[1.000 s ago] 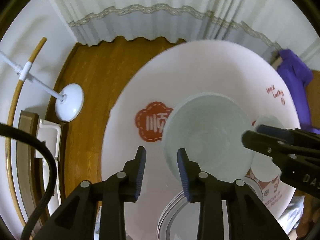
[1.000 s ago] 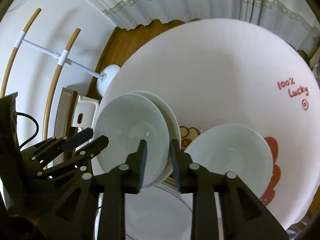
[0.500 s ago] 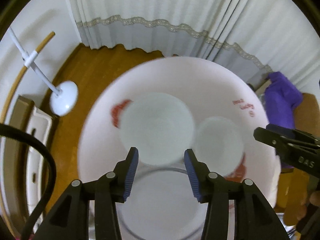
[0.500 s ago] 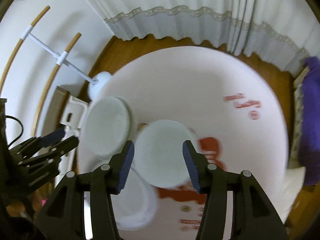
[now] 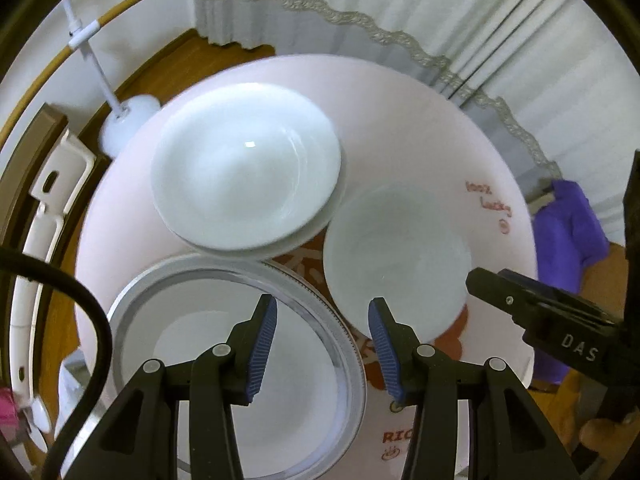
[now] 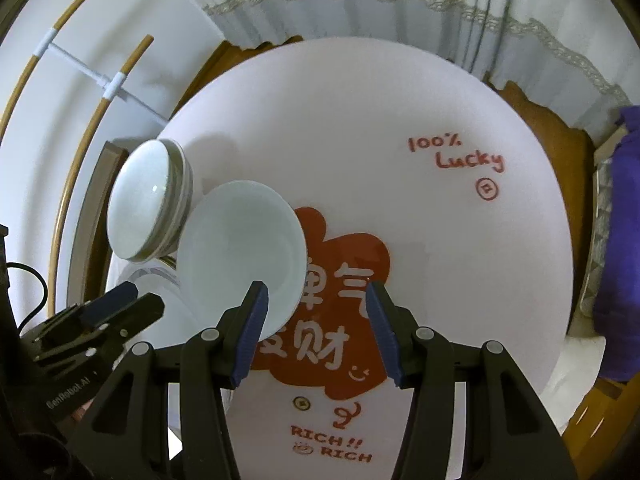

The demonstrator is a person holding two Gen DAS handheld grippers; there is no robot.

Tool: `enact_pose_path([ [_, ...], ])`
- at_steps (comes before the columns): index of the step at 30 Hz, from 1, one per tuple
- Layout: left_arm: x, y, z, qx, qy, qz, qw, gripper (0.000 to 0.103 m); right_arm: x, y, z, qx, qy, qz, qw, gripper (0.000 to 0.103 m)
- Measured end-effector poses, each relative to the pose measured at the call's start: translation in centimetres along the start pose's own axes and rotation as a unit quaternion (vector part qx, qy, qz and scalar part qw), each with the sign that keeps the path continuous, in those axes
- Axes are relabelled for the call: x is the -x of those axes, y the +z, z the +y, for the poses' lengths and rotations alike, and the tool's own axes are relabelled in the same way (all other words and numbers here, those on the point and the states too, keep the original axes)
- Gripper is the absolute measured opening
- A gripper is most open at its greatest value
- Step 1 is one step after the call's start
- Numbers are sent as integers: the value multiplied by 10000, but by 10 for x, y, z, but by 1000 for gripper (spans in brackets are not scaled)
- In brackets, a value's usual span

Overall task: Organize plates and bowls
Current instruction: 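Move both tools toward another white bowl beside the plate stack, then close the right gripper on the white bowl rim while the left gripper grips it too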

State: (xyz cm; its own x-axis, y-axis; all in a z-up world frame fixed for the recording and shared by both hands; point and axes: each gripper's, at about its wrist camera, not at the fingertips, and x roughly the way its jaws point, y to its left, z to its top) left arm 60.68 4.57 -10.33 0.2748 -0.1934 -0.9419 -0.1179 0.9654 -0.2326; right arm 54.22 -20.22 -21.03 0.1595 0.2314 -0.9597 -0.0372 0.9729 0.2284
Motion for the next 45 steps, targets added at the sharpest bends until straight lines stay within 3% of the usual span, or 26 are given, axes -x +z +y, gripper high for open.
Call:
enact_pose_path([
  [10,-41,4,-5,135,2,60,9999,42,-29,13,-6,51,338,166,9993,52],
  [15,-49,6,-13,82,197,-100,9997,42,-38,14,-5,84,505,239,9984,51],
  [20,-55,2,-21,165,97,-199,9996,42,-43,15,-9,104,772,314,9965,40],
  [22,-52,3,-19,156,81,-225,9996,41,-46,15,-9,122,895,360,9953,29],
  [26,-56,4,-27,11,198,-273,9994,40,-48,15,-14,146,935,369,9948,16],
  [27,-56,5,-29,-23,163,-254,9995,38,-48,15,-17,116,954,373,9947,10],
  [28,-57,5,-31,-47,106,-218,9997,31,-48,15,-20,88,1009,390,9941,10],
  [33,-67,8,-35,-127,62,-54,9999,30,-47,12,-23,192,1024,395,9938,10],
  [37,-72,14,-35,-188,173,-52,9997,23,-48,12,-24,210,1045,372,9936,10],
  [41,-71,17,-42,-355,291,-225,9987,6,-51,15,-20,294,950,371,9944,9],
  [45,-74,16,-55,-531,263,-304,9978,6,-48,14,-23,257,884,330,9952,8],
])
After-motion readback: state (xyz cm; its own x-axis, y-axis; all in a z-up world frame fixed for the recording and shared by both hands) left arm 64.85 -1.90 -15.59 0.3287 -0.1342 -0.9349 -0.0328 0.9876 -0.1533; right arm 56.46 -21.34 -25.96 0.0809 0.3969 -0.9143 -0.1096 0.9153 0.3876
